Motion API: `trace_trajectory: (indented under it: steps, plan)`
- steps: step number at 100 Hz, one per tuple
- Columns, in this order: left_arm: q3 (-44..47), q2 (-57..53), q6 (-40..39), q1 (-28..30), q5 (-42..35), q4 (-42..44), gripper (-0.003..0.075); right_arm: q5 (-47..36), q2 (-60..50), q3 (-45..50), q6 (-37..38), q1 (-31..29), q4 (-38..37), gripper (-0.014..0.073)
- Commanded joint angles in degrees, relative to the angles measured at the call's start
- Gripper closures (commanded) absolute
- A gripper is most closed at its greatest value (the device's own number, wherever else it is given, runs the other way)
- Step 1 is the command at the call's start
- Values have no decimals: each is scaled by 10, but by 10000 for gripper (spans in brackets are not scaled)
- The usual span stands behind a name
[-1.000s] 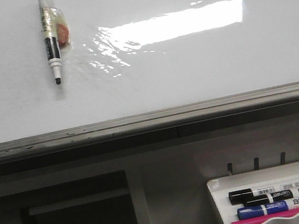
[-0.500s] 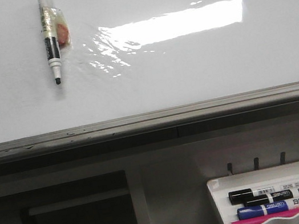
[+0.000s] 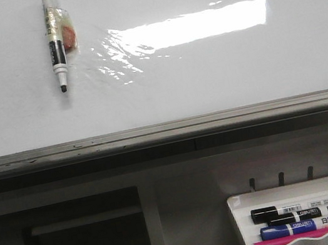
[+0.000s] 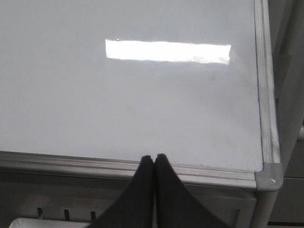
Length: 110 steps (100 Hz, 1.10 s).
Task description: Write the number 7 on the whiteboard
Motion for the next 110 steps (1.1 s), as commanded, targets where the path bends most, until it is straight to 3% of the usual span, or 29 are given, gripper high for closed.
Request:
trace_trajectory:
  steps: [1,18,40,60,89,110]
  plan:
    - [20,-18,-5,1,-40,-56,741,-59,-11,18,0,-3,43,657]
    - [20,-18,-5,1,-40,-160,741,-76,-11,18,8,-3,144,657]
    - [20,-18,-5,1,-51,-302,741,-89,-11,18,10,-3,336,657]
    - [-17,-15,-5,1,-9,-336,741,-51,-10,-18,9,-3,332,657]
    - [-183,146,7,1,173,-227,741,163,131,-173,9,-3,264,648]
    - [-287,254,121,1,280,-224,741,212,253,-274,-22,-3,244,648]
